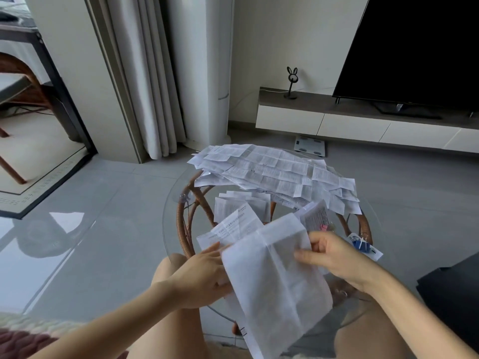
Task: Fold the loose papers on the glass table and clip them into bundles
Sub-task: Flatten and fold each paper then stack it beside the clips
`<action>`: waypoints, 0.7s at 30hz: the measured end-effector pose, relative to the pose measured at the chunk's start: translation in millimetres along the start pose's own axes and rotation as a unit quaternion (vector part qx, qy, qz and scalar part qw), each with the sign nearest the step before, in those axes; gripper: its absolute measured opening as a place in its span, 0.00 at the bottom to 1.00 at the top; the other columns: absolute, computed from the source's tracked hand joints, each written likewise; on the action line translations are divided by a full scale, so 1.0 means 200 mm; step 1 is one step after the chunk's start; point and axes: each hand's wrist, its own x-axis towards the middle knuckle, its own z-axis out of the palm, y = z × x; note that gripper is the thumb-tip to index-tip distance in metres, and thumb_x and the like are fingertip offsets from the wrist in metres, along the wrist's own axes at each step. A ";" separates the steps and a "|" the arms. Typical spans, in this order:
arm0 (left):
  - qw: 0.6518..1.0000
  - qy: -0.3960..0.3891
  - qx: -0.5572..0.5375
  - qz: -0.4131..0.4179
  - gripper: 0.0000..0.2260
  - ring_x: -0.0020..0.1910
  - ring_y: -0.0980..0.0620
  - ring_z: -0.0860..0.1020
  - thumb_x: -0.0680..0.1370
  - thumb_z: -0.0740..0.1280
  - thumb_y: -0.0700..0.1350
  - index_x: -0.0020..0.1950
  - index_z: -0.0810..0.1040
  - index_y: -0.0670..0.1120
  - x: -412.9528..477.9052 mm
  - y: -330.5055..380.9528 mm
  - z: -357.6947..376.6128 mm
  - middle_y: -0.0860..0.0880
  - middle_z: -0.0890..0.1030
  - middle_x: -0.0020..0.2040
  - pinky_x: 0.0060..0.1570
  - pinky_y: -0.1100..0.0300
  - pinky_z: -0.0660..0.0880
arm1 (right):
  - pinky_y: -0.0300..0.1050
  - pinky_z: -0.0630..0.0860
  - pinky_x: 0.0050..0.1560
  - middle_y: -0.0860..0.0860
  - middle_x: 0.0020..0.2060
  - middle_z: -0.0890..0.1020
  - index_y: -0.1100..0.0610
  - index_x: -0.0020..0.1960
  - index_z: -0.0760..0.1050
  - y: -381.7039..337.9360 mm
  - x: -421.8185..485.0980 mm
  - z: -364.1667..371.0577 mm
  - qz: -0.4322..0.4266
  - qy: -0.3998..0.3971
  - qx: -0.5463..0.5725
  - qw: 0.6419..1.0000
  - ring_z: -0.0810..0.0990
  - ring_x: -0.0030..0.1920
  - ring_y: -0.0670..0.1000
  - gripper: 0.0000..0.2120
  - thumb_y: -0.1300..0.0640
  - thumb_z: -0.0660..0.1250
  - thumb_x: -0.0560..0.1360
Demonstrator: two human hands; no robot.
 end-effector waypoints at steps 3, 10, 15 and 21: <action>0.999 0.002 -0.038 -0.021 0.13 0.40 0.58 0.70 0.73 0.65 0.46 0.30 0.69 0.47 -0.03 0.00 -0.01 0.55 0.75 0.32 0.56 0.82 0.57 | 0.43 0.80 0.49 0.50 0.46 0.85 0.60 0.50 0.79 -0.03 0.14 0.07 0.009 0.025 -0.057 0.998 0.83 0.49 0.48 0.04 0.62 0.68 0.75; 0.960 0.115 -0.123 -0.225 0.14 0.45 0.59 0.78 0.67 0.58 0.42 0.39 0.83 0.51 -0.12 -0.19 -0.02 0.61 0.80 0.43 0.42 0.59 0.78 | 0.40 0.77 0.44 0.46 0.35 0.81 0.58 0.38 0.75 -0.01 0.34 0.14 0.040 0.018 -0.210 0.977 0.80 0.40 0.44 0.08 0.61 0.68 0.76; 0.931 0.171 -0.108 -0.305 0.08 0.44 0.56 0.74 0.79 0.64 0.46 0.56 0.79 0.48 -0.05 -0.16 -0.07 0.58 0.78 0.43 0.44 0.64 0.68 | 0.46 0.75 0.41 0.59 0.35 0.77 0.63 0.35 0.69 -0.01 0.40 0.16 0.065 0.016 -0.260 0.963 0.77 0.36 0.54 0.13 0.60 0.68 0.75; 0.931 0.131 -0.041 -0.339 0.24 0.51 0.53 0.72 0.71 0.72 0.57 0.65 0.73 0.51 -0.02 -0.17 0.00 0.54 0.74 0.52 0.51 0.63 0.69 | 0.49 0.72 0.35 0.58 0.30 0.75 0.63 0.33 0.68 -0.03 0.50 0.21 0.107 0.017 -0.266 0.958 0.75 0.31 0.54 0.14 0.58 0.69 0.72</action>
